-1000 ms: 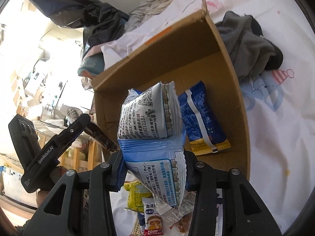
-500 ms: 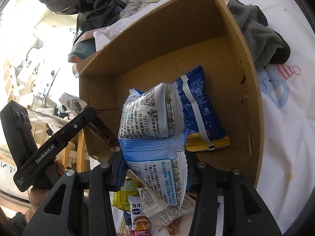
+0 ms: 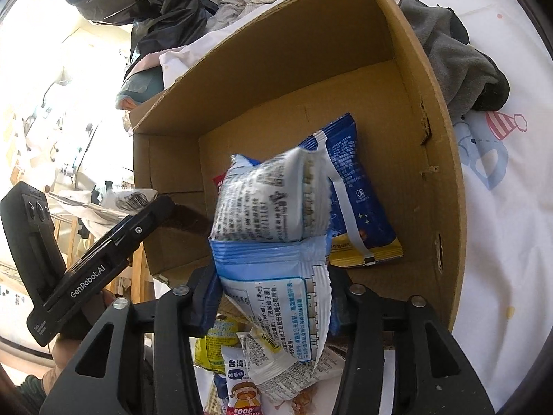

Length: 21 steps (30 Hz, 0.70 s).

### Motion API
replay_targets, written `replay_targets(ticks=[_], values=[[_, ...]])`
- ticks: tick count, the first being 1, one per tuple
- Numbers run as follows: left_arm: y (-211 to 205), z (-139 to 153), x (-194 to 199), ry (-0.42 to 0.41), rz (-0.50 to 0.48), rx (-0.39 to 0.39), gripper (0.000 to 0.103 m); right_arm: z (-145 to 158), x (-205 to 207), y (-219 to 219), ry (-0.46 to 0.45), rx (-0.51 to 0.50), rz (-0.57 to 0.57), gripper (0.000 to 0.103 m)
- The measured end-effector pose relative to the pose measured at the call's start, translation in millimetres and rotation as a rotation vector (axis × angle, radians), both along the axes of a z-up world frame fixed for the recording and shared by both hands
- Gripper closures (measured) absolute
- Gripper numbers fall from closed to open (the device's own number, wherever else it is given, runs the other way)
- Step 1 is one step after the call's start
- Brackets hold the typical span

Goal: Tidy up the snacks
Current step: 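Lower both held packs into the box and open both tools, then withdraw both tools from the box toward the remaining snacks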

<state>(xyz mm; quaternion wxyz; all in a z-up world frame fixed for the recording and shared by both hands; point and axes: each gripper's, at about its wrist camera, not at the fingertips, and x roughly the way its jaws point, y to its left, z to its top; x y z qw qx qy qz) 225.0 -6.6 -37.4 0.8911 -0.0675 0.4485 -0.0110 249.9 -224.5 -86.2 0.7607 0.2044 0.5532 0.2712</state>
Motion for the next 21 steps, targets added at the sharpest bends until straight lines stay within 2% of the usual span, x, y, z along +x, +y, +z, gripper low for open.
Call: replay_targets(ticks=[4, 6, 7, 11, 12, 15, 21], values=[[-3, 6, -2, -0.027, -0.011, 0.02, 0.043, 2, -1, 1, -0.02, -0.007, 0.002, 0.043], [-5, 6, -2, -0.024, -0.016, 0.031, 0.034, 5, -2, 0, -0.046, -0.028, -0.009, 0.032], [-5, 5, -3, -0.023, -0.015, 0.035, 0.028, 7, -3, 0, -0.061, -0.033, -0.013, 0.03], [-4, 4, -5, -0.017, -0.011, 0.03, 0.023, 20, -7, 0, -0.138, -0.074, -0.042, 0.005], [-4, 4, -6, -0.016, -0.009, 0.033, 0.022, 23, -8, 0, -0.154, -0.081, -0.051, 0.001], [-2, 6, -10, -0.028, -0.002, 0.035, 0.021, 31, -10, -1, -0.195, -0.085, -0.061, 0.001], [8, 24, -23, -0.108, 0.029, 0.018, 0.021, 42, -16, -7, -0.243, -0.101, -0.091, 0.001]])
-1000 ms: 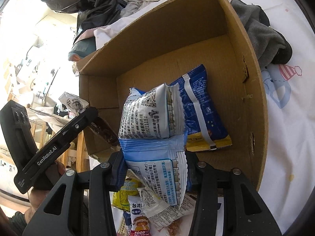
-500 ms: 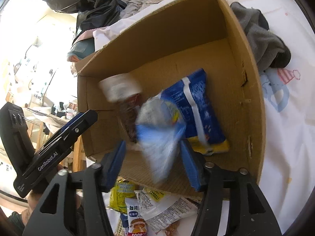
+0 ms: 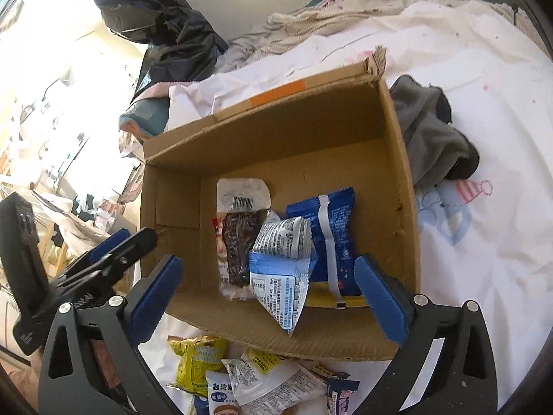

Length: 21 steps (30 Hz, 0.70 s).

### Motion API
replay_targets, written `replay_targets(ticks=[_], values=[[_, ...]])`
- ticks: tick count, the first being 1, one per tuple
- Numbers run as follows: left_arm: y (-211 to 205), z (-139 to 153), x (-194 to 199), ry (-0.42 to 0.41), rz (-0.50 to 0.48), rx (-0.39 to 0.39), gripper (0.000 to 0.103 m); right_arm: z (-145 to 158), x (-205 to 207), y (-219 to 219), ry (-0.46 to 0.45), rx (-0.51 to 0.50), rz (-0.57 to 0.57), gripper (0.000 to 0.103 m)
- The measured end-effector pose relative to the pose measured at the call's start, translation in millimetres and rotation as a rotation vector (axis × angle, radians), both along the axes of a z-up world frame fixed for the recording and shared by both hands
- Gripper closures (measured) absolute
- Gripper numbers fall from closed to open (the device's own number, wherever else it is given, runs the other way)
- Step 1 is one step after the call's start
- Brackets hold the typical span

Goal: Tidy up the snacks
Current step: 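Withdraw both tools from the box toward the remaining snacks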

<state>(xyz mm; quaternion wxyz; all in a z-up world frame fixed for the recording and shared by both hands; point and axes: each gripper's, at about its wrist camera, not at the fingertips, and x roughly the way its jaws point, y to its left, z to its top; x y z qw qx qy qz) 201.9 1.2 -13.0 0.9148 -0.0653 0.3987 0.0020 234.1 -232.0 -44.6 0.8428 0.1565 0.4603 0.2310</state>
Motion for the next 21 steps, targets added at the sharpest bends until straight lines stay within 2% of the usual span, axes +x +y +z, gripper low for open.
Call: replay_targets(ticks=[7, 13, 21], values=[[8, 6, -14, 0.0, 0.023, 0.002, 0.021, 6, -10, -10, -0.003, 0.004, -0.039, 0.001], [9, 7, -35, 0.007, 0.027, 0.015, 0.021, 20, -26, -17, -0.052, -0.015, -0.047, 0.001], [13, 8, -67, 0.016, 0.048, 0.024, 0.021, 22, -53, -21, -0.042, -0.01, -0.046, 0.001]])
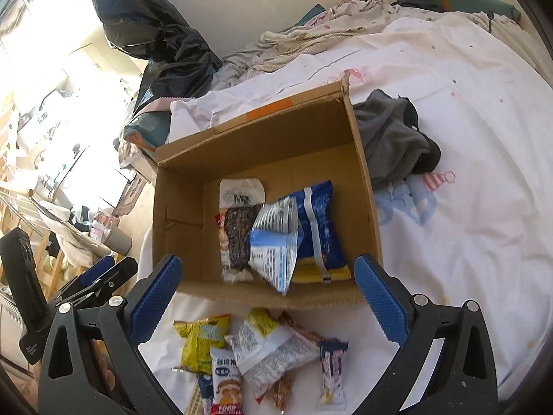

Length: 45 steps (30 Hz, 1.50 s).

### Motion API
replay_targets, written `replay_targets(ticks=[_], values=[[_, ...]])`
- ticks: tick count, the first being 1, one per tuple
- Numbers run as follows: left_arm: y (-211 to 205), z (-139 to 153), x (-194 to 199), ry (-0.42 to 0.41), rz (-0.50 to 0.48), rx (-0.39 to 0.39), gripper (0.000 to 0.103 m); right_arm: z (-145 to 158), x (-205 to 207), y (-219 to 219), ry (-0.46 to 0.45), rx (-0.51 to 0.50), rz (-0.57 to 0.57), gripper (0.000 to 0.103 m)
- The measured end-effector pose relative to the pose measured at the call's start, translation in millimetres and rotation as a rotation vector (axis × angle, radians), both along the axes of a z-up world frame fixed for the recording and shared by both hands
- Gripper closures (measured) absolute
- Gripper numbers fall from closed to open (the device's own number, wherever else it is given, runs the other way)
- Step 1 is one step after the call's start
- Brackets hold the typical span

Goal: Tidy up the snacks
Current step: 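Withdraw both tools from the box toward the remaining snacks, then grasp the checkered wafer bar with left tool while right tool grasps pink bar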

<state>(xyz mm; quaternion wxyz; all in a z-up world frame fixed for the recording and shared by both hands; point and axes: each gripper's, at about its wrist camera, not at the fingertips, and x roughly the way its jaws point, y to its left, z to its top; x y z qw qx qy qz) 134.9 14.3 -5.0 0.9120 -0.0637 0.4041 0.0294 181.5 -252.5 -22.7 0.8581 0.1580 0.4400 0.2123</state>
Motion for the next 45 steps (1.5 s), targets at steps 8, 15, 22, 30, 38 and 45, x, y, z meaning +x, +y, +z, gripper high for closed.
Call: replay_targets(ticks=[8, 15, 22, 30, 38, 45], values=[[-1, -4, -25, 0.023, 0.007, 0.004, 0.021, -4, -26, -3, 0.028, 0.011, 0.009, 0.001], [-4, -7, -40, 0.047, 0.01, 0.006, 0.021, -5, -44, 0, 0.052, 0.025, 0.024, 0.001], [0, -17, -56, 0.102, 0.044, -0.035, 0.021, -18, -56, -2, 0.121, 0.052, 0.001, 0.001], [11, -37, -67, 0.194, 0.103, -0.084, 0.021, -30, -54, -10, 0.18, 0.081, -0.077, 0.001], [5, -71, -79, 0.375, 0.112, -0.121, 0.033, -37, -50, -23, 0.224, 0.11, -0.13, 0.001], [-25, -114, -81, 0.605, -0.022, -0.095, 0.049, -52, -44, -35, 0.3, 0.174, -0.171, 0.001]])
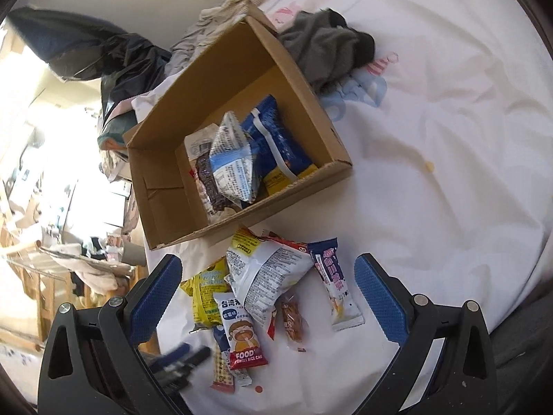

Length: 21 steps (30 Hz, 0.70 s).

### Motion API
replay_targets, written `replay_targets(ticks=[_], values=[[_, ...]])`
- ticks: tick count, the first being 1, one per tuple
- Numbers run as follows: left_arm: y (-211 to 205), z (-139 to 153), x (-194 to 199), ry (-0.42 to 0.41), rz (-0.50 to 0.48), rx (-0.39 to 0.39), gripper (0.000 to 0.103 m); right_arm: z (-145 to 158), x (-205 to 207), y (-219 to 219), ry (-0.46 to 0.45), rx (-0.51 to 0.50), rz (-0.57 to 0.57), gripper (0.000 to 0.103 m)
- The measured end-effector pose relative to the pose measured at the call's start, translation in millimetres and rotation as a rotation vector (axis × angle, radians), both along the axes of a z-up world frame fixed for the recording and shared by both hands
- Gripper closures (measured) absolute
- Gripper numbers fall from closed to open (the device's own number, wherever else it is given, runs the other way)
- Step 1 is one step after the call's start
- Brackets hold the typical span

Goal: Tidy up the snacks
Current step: 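Grasp the checkered wafer bar with left tool while right tool grasps pink bar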

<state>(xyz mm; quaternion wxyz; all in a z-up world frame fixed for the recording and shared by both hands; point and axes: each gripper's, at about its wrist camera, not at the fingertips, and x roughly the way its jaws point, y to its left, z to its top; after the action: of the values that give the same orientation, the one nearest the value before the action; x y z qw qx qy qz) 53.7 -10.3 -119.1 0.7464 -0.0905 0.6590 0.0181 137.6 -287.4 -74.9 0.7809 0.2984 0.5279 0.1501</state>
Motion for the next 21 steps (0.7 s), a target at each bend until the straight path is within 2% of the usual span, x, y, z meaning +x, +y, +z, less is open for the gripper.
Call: replay_targets(ticks=[2, 4, 5, 7, 9, 14, 19, 21], values=[[-12, -10, -1, 0.031, -0.056, 0.013, 0.056, -2, 1, -2, 0.009, 0.01, -0.007, 0.001], [-24, -12, 0, 0.026, -0.097, 0.045, 0.061, -3, 2, -3, 0.015, 0.016, -0.016, 0.001], [-28, -13, 1, 0.03, -0.111, 0.05, 0.07, -3, 2, -4, 0.016, 0.016, -0.018, 0.001], [-33, -15, 1, 0.034, -0.132, 0.069, 0.08, -3, 2, -4, 0.016, 0.012, -0.017, 0.001], [-35, -15, 0, 0.032, -0.142, 0.072, 0.08, -3, 2, -4, 0.016, 0.01, -0.016, 0.001], [-29, -1, -10, 0.041, -0.127, 0.016, 0.08, -4, 1, -6, 0.022, 0.02, -0.026, 0.001], [-19, 41, -25, -0.04, -0.113, -0.018, 0.08, -5, 2, -9, 0.028, 0.016, -0.035, 0.001], [-13, 58, -20, -0.097, -0.088, -0.038, 0.08, -7, 3, -10, 0.039, -0.042, -0.045, 0.002]])
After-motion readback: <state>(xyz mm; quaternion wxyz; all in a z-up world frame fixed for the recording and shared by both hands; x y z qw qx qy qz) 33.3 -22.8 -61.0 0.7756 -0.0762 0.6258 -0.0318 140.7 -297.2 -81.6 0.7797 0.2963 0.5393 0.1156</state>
